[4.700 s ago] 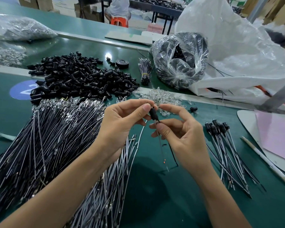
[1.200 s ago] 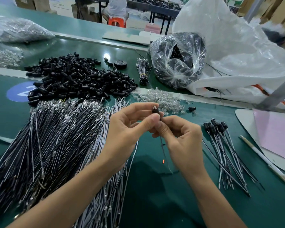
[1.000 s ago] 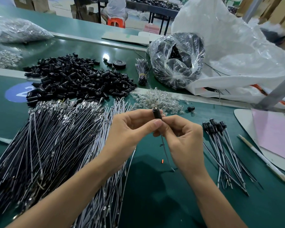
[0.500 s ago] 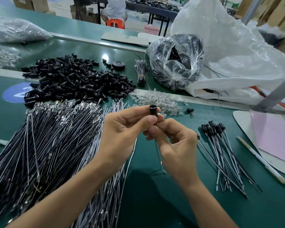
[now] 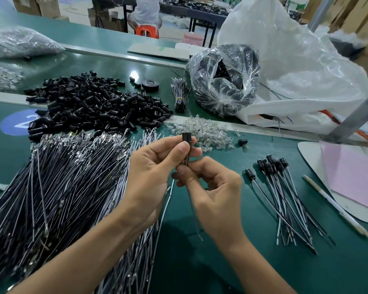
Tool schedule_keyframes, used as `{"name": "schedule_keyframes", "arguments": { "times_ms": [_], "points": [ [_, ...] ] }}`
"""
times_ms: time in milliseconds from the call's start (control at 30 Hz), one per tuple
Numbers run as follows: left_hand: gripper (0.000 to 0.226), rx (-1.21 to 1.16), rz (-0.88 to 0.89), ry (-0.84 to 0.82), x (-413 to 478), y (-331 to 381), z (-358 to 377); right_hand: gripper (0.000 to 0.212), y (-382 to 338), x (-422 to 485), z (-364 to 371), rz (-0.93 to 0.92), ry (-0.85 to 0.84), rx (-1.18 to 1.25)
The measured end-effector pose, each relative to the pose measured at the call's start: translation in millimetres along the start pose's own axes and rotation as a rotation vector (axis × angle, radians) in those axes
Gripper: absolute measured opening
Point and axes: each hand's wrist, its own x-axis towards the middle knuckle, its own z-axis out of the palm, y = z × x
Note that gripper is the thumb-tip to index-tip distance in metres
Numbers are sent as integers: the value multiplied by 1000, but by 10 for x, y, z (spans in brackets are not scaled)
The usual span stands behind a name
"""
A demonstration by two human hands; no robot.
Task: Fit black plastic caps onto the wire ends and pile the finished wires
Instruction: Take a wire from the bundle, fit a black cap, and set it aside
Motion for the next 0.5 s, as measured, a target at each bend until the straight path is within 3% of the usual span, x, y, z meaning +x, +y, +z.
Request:
{"name": "schedule_keyframes", "arguments": {
  "times_ms": [133,200,267,333,500],
  "points": [
    [19,-107,-11,59,86,45,-38,18,-63,94,-92,36,-87,-12],
    [20,-164,-65,147,147,83,-110,23,14,231,-210,112,-22,-64],
    [21,-138,-141,176,178,95,-171,14,181,433,-355,156,47,-335],
    [22,-80,-223,163,194,69,-186,20,339,620,-443,202,0,-618],
    [24,85,-306,125,197,-16,-193,24,646,840,-380,186,-161,-929]
  ]
}}
